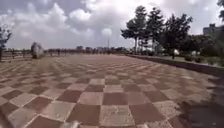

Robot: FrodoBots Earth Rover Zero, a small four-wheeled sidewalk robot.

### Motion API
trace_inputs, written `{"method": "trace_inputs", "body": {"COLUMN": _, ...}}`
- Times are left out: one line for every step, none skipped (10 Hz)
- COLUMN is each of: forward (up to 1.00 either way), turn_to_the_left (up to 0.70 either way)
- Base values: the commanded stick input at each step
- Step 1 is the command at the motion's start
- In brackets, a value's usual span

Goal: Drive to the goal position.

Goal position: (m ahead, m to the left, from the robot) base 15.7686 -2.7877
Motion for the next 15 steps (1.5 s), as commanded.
{"method": "trace_inputs", "body": {"forward": 0.70, "turn_to_the_left": 0.00}}
{"method": "trace_inputs", "body": {"forward": 0.70, "turn_to_the_left": 0.00}}
{"method": "trace_inputs", "body": {"forward": 0.70, "turn_to_the_left": 0.00}}
{"method": "trace_inputs", "body": {"forward": 0.70, "turn_to_the_left": 0.00}}
{"method": "trace_inputs", "body": {"forward": 0.70, "turn_to_the_left": 0.00}}
{"method": "trace_inputs", "body": {"forward": 0.70, "turn_to_the_left": 0.00}}
{"method": "trace_inputs", "body": {"forward": 0.70, "turn_to_the_left": 0.00}}
{"method": "trace_inputs", "body": {"forward": 0.70, "turn_to_the_left": 0.00}}
{"method": "trace_inputs", "body": {"forward": 0.70, "turn_to_the_left": 0.00}}
{"method": "trace_inputs", "body": {"forward": 0.70, "turn_to_the_left": 0.00}}
{"method": "trace_inputs", "body": {"forward": 0.70, "turn_to_the_left": 0.00}}
{"method": "trace_inputs", "body": {"forward": 0.70, "turn_to_the_left": 0.00}}
{"method": "trace_inputs", "body": {"forward": 0.70, "turn_to_the_left": 0.00}}
{"method": "trace_inputs", "body": {"forward": 0.70, "turn_to_the_left": 0.00}}
{"method": "trace_inputs", "body": {"forward": 0.70, "turn_to_the_left": 0.00}}
